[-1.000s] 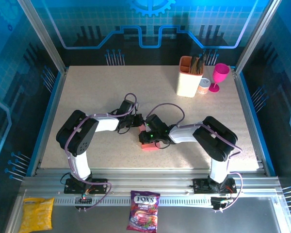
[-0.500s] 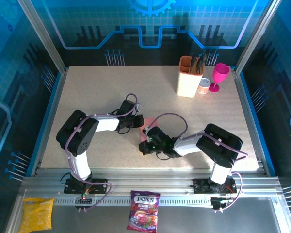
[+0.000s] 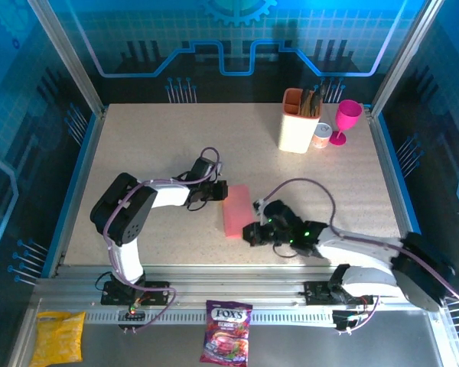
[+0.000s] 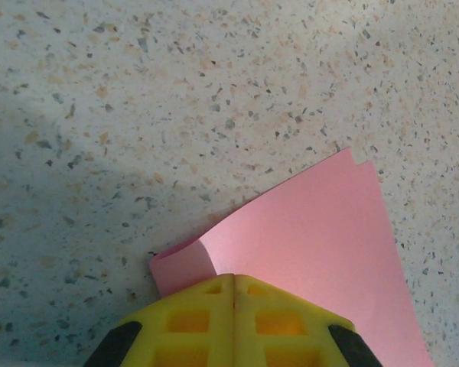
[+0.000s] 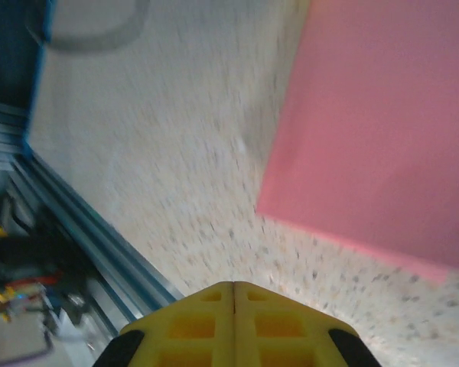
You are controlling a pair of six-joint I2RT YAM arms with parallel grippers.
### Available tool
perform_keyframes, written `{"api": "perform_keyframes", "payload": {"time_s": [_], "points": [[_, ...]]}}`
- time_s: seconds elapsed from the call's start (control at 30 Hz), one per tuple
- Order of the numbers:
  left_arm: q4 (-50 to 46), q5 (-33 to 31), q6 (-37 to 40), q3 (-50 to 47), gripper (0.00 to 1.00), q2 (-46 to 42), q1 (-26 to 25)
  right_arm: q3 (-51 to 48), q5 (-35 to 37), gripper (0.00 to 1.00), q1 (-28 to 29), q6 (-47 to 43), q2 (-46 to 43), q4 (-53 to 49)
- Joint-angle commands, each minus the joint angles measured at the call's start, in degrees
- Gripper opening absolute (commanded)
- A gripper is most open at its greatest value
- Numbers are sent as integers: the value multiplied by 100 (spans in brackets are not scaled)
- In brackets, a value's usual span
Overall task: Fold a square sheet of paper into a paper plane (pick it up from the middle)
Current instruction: First fold in half a square sheet of paper at the center of the table.
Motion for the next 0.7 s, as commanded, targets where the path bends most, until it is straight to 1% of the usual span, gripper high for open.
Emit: {"api": "perform_keyframes", "payload": {"time_s": [0.0,0.07,0.17,0.3,0.5,0.57,0.67], "points": [[-423,-158,179,-170,0,-38,-296,340,355,0,-469,-268,-634,-1345],[-323,-163,110,-309,0,-136,-447,461,300,0,-707,-388,-805,-1526],[-200,-192,-10,-503,0,-292,-590,608,91,0,-837,-496,-661,-1485],[-141,-243,-155,-628,0,-427,-604,596,-205,0,-708,-434,33,-795],[-141,-256,-299,-548,0,-485,-601,728,-235,0,-280,-305,1270,41],[-154,-256,-313,-514,0,-518,-609,678,-236,0,-254,-222,1498,273],[-233,-233,-363,-444,0,-632,-605,575,-200,0,-361,-155,1527,394]]}}
